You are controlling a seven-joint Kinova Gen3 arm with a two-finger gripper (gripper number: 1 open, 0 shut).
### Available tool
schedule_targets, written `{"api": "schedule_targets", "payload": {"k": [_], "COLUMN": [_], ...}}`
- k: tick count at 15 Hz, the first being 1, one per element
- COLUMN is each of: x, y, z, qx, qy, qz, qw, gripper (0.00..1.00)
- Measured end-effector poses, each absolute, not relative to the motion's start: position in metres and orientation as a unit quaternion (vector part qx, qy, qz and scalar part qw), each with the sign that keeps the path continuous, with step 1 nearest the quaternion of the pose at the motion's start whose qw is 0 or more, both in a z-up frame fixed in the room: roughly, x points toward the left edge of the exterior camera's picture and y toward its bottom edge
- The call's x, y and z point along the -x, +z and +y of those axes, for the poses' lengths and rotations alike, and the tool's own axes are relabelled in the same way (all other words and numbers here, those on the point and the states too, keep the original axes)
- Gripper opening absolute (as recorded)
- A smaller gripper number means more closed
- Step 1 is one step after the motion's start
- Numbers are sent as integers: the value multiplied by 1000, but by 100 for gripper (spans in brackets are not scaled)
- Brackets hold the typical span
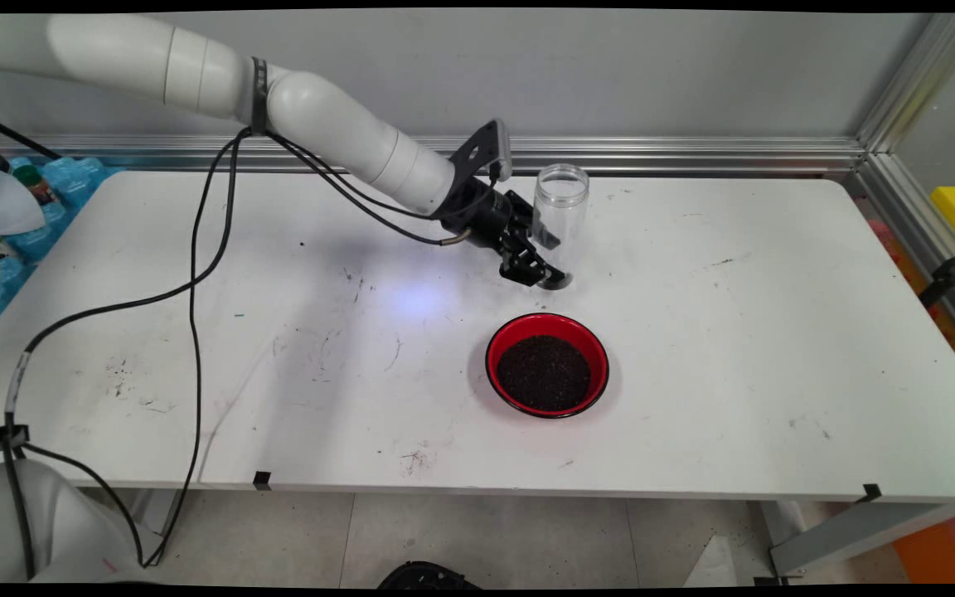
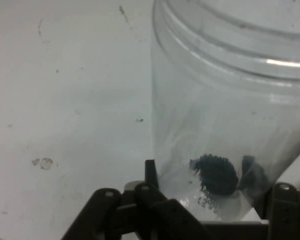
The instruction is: Place the picked object on the table
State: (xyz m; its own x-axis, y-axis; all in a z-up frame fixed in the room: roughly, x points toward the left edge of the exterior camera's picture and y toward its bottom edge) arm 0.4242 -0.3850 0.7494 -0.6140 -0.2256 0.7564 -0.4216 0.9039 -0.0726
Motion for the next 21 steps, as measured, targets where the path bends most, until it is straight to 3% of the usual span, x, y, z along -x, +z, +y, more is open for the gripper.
{"api": "schedule_targets", "payload": {"k": [21], "x": [-428], "y": [711], "z": [-389], "qx": [-177], "qy": [114], "qz": [-896], "qw": [390], "gripper": [0]}}
